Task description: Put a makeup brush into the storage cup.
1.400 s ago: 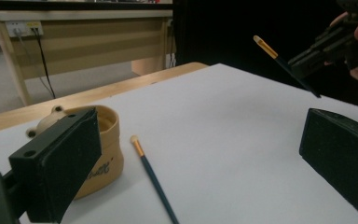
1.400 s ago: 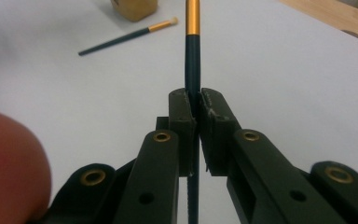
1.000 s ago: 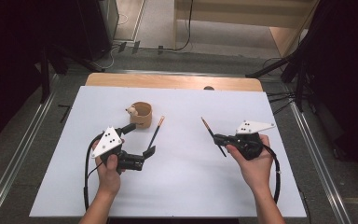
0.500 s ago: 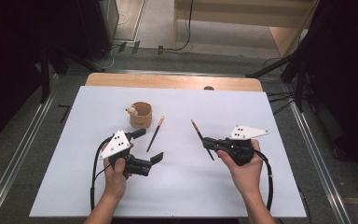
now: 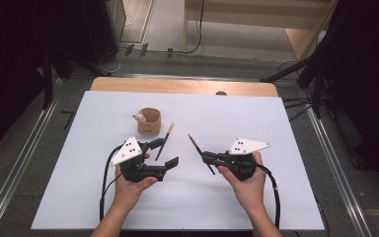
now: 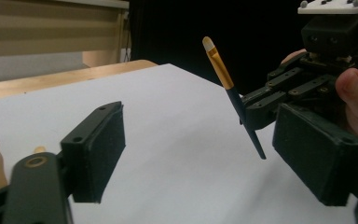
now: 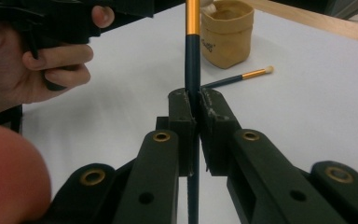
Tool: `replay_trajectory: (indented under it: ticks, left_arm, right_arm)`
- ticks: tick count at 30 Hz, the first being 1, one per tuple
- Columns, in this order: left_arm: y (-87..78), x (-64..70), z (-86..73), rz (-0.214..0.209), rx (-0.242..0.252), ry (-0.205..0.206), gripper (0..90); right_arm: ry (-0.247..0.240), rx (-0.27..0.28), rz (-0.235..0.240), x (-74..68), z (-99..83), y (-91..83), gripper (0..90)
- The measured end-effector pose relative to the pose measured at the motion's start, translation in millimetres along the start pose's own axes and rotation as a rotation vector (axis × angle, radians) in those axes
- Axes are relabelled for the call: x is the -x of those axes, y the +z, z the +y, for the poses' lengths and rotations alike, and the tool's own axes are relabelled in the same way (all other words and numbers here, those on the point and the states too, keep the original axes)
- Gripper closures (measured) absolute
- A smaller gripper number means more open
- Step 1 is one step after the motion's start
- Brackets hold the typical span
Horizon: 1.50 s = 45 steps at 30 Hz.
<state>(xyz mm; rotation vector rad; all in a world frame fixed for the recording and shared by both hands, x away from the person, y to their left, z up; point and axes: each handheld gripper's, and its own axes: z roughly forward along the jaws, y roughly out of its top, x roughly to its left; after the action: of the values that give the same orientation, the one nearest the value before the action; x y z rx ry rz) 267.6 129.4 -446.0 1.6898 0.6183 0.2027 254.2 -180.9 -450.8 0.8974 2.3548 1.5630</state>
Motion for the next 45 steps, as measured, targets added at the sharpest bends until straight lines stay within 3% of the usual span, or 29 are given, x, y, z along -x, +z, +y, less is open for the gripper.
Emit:
replay_trajectory:
  ticks: [6,7,9,17,24,30,32,34,37,40,41,44,45]
  left_arm:
    - [7.3,5.5,-0.9,-0.022,-0.017,-0.028,31.8]
    - [9.4,5.8,-2.2,-0.047,-0.012,-0.057,34.2]
    - [10.7,5.7,-3.1,-0.064,-0.011,-0.073,38.6]
    - [16.7,9.5,-7.8,-0.096,-0.010,-0.126,55.0]
    - [16.6,12.0,-6.4,-0.111,0.010,-0.148,60.5]
    - [17.2,8.9,-8.1,-0.117,0.009,-0.194,64.8]
    - [17.6,9.1,-8.3,-0.113,0.006,-0.199,67.0]
    - [17.4,8.2,-8.5,-0.142,0.005,-0.205,73.7]
    - [17.4,9.0,-8.3,-0.123,-0.002,-0.200,77.0]
    - [17.2,8.7,-8.1,-0.127,0.001,-0.207,82.2]
    - [17.4,9.6,-8.0,-0.120,-0.001,-0.200,84.4]
    - [17.3,9.9,-7.6,-0.127,-0.005,-0.197,84.8]
    - [17.0,10.4,-7.3,-0.115,-0.013,-0.180,84.9]
  right_arm:
    - [-0.014,0.017,0.013,-6.3,1.0,3.8,85.2]
    - [-0.018,0.022,0.024,-8.9,1.0,6.2,85.1]
    - [-0.022,0.019,0.030,-11.2,0.8,9.0,85.2]
    - [-0.039,0.016,0.051,-20.2,-0.1,18.3,85.1]
    - [-0.048,0.009,0.064,-25.5,-1.2,24.8,85.1]
    - [-0.058,0.021,0.069,-29.8,-2.0,28.4,85.1]
    - [-0.062,0.025,0.068,-30.9,-2.1,29.0,85.1]
    - [-0.063,0.028,0.064,-31.8,-2.0,29.0,85.1]
    - [-0.068,0.031,0.063,-32.4,-1.9,29.3,85.1]
    - [-0.069,0.028,0.065,-32.8,-2.2,30.0,85.1]
    - [-0.067,0.027,0.063,-33.3,-2.3,30.5,90.0]
    - [-0.071,0.021,0.074,-33.6,-2.3,31.6,90.0]
    - [-0.056,0.004,0.077,-33.0,-2.7,33.5,80.4]
